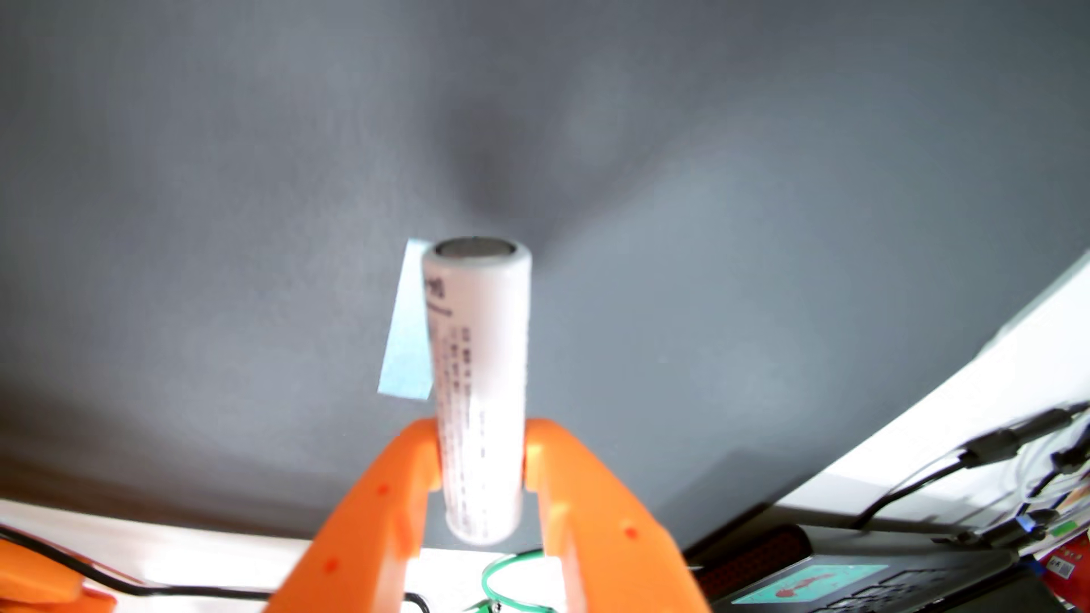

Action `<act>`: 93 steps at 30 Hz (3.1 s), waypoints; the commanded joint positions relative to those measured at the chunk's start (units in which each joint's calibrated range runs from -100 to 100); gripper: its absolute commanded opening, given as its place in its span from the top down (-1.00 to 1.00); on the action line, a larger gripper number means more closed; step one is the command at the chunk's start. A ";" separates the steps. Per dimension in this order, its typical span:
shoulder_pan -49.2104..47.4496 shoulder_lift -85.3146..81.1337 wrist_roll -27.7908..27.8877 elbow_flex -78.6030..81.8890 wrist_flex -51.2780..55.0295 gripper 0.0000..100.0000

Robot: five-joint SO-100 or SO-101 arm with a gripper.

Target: Insert Battery

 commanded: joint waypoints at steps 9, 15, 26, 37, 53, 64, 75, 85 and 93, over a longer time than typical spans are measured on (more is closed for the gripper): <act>-10.38 -11.33 -15.26 7.07 0.47 0.97; -18.64 -13.58 -18.76 9.77 0.47 0.97; -24.07 -15.50 -22.26 11.58 0.47 0.97; -32.22 -15.59 -25.15 12.48 0.39 0.97; -35.17 -20.00 -29.63 20.40 -10.62 0.97; -35.17 -20.50 -32.20 20.40 -10.79 0.97; -34.11 -19.50 -32.10 19.50 -10.87 0.97; -33.87 -13.67 -31.94 16.08 -10.87 0.97; -33.87 -13.42 -30.86 15.36 -10.87 0.97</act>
